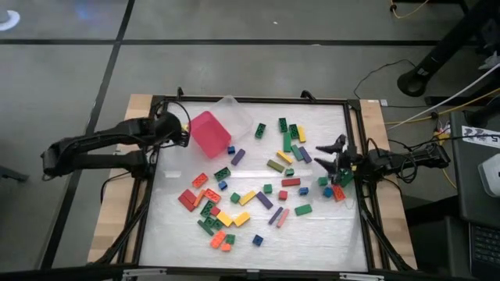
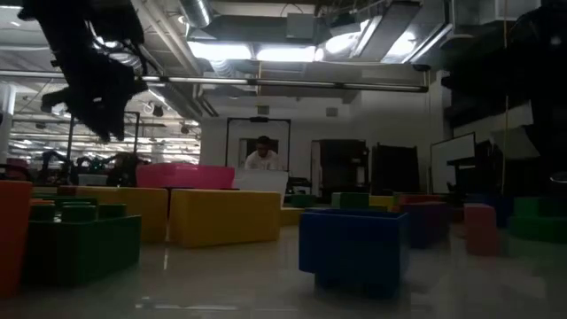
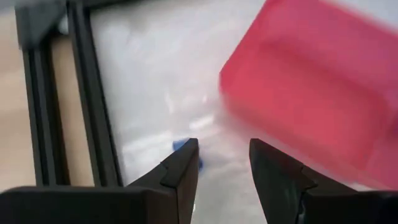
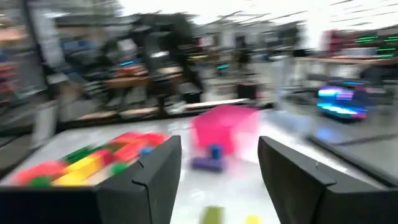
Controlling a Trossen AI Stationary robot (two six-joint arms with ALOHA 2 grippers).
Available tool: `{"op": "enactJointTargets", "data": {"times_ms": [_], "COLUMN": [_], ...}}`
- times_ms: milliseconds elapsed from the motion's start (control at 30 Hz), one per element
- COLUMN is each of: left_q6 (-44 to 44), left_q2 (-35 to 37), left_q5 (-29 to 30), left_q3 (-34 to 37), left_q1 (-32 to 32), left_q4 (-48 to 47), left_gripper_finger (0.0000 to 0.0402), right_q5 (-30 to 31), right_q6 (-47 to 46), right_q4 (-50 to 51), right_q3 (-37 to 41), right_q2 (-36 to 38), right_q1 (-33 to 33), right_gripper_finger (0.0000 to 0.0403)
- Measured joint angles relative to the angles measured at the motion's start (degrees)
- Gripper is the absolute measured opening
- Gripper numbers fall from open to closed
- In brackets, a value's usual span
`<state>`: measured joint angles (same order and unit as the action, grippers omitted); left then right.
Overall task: Sort blocks by size
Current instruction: Put the small blue game piece into the pink bin
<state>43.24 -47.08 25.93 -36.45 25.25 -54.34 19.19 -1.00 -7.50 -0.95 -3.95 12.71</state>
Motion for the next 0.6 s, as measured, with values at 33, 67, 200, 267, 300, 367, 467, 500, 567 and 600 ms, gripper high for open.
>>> {"op": "enactJointTargets", "data": {"times_ms": [33,67,200,267,300,367,467,500,567,600], "left_q6": [1.1,1.7,1.8,1.8,1.9,1.9,2.0,2.0,2.5,2.9], "left_q2": [-1.1,-2.2,-6.1,-8.0,-8.8,-10.7,-13.4,-14.4,-16.3,-17.2], "left_q5": [-0.8,-1.2,-1.6,-2.4,-3.1,-4.4,-4.8,-4.8,-4.8,-4.8], "left_q3": [0.0,0.0,0.1,0.1,0.1,0.1,0.1,0.1,0.1,0.1], "left_q1": [0.7,1.4,3.9,5.0,5.4,6.2,7.1,7.4,8.1,8.3], "left_q4": [-0.6,-1.1,-1.0,-1.0,-1.0,-0.9,-0.5,-0.5,-0.5,-0.5], "left_gripper_finger": [0.0131,0.0131,0.0131,0.0131,0.0131,0.0131,0.0131,0.0131,0.0131,0.0131], "right_q5": [-3.2,-6.1,-13.5,-14.6,-14.7,-14.4,-14.2,-14.2,-14.2,-14.2], "right_q6": [0.0,0.0,0.0,0.0,0.0,0.0,0.0,0.0,0.0,0.0], "right_q4": [0.4,0.6,1.7,1.9,1.9,1.9,1.9,1.9,1.9,1.9], "right_q3": [0.0,0.0,0.0,0.0,0.0,0.0,0.0,0.0,0.0,0.0], "right_q2": [0.0,0.0,0.0,0.0,0.0,0.0,0.0,0.0,0.0,0.0], "right_q1": [0.0,0.0,0.0,0.0,0.0,0.0,0.0,0.0,0.0,0.0], "right_gripper_finger": [0.0214,0.0214,0.0214,0.0214,0.0214,0.0214,0.0214,0.0214,0.0214,0.0214]}}
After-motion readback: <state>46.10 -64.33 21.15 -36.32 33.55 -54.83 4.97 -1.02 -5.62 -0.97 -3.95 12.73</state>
